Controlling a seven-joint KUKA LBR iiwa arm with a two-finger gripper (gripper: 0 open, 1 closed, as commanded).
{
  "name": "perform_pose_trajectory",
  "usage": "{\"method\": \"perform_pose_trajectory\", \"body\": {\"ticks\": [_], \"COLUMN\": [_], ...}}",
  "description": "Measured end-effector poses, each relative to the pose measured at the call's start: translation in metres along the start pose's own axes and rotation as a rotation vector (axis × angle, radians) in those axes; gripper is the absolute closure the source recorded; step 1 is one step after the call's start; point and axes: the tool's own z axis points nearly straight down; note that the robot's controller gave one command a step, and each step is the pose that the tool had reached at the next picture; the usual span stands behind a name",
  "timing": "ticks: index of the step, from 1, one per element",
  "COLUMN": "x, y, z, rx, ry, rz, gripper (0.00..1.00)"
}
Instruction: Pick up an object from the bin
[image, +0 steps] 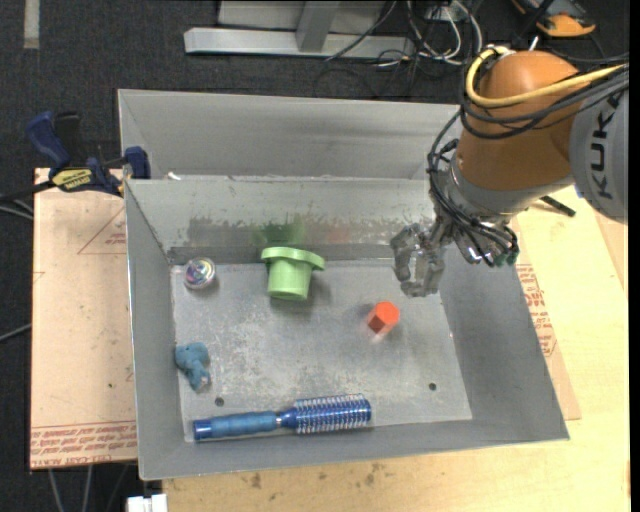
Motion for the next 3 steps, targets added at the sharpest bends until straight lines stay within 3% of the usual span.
{"method": "perform_pose_trajectory", "body": {"ticks": [1, 2, 3], "x": [0.002, -0.029, -0.015], "y": [0.001, 0.027, -0.058], "z": [0.005, 0.117, 0.151], "rx": [-0.003, -0.008, -0.004], "ry": [0.009, 0.016, 0.011], "rz": [0.0, -0.042, -0.3], "gripper": [0.0, 0.0, 0.0]}}
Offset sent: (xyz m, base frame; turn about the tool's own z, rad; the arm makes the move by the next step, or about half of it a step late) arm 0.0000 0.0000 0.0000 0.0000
